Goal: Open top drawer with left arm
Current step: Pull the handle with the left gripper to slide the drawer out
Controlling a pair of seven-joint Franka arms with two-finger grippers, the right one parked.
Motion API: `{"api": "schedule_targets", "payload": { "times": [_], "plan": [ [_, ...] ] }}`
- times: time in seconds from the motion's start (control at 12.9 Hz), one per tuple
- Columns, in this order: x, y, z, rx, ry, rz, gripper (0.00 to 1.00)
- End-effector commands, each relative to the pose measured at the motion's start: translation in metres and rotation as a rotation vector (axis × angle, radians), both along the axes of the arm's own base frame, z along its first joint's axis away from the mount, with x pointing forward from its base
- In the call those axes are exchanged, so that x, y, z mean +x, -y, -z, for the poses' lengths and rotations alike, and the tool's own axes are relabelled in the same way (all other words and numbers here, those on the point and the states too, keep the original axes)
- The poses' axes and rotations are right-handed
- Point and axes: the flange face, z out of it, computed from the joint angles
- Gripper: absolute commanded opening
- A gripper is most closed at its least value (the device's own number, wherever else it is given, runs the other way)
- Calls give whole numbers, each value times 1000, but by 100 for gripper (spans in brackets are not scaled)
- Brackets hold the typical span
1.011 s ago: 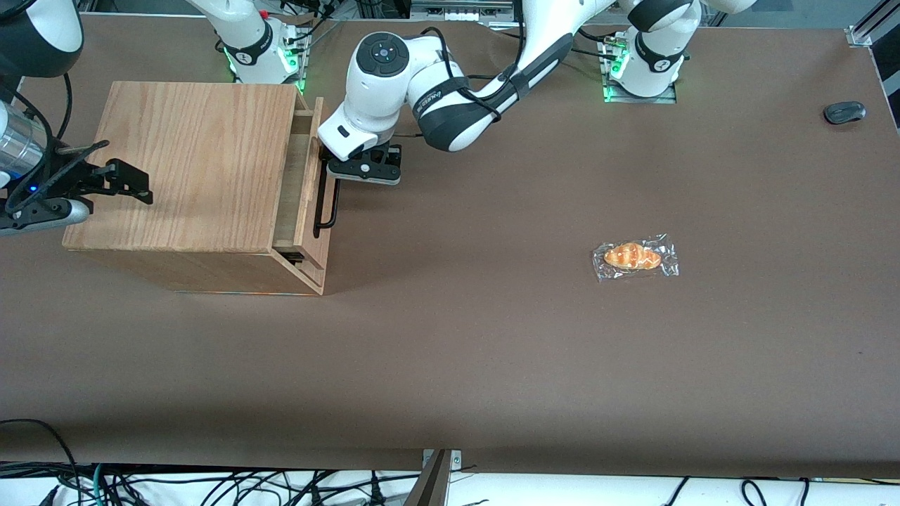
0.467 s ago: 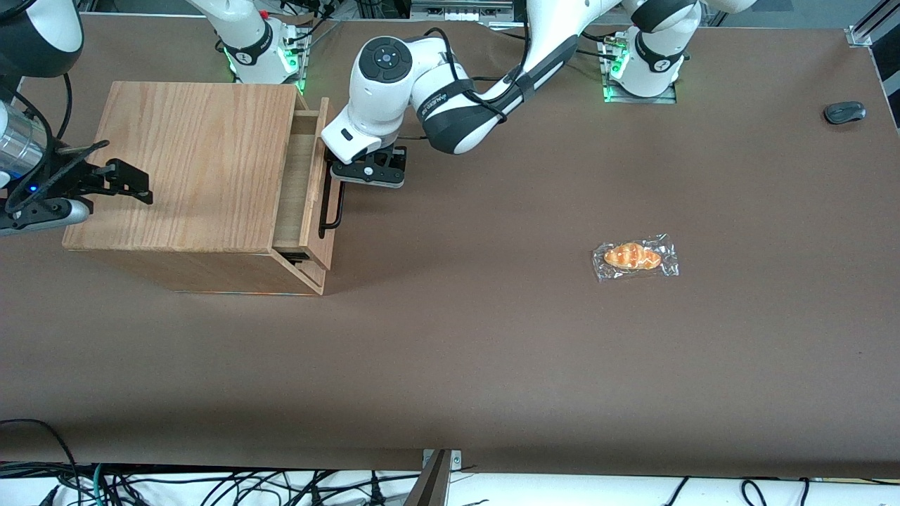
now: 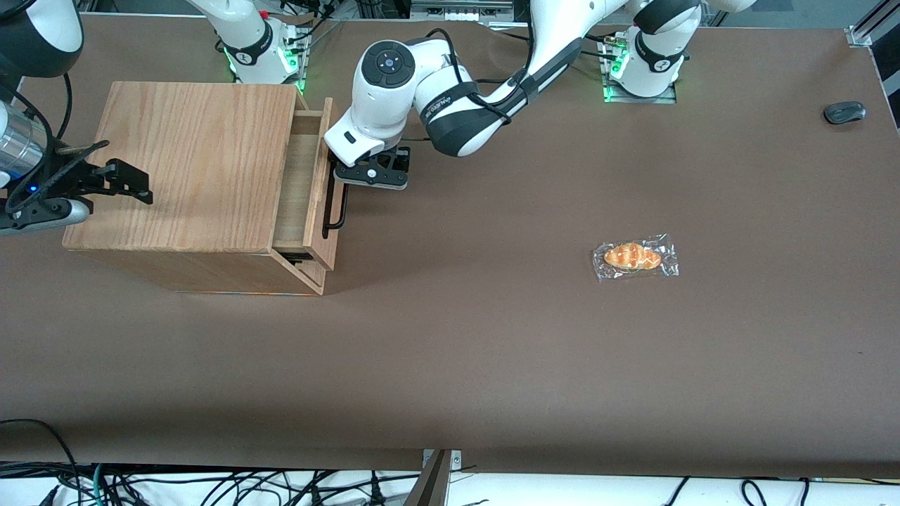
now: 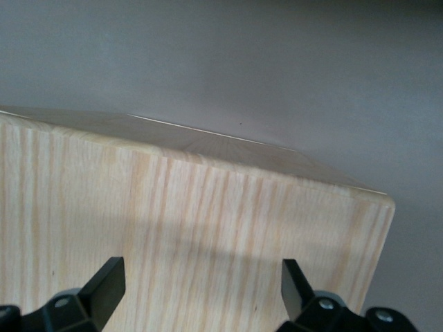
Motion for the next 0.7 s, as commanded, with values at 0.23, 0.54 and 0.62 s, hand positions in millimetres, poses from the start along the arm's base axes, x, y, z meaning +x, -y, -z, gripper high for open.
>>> {"api": "schedule_targets", "payload": {
  "times": [0.23,0.54,0.62],
  "plan": [
    [27,-27,-6,42,1,19,100],
    [37,-37,-6,46,-3,29,100],
    [37,-39,-11,54,-2,41,100]
  ]
}}
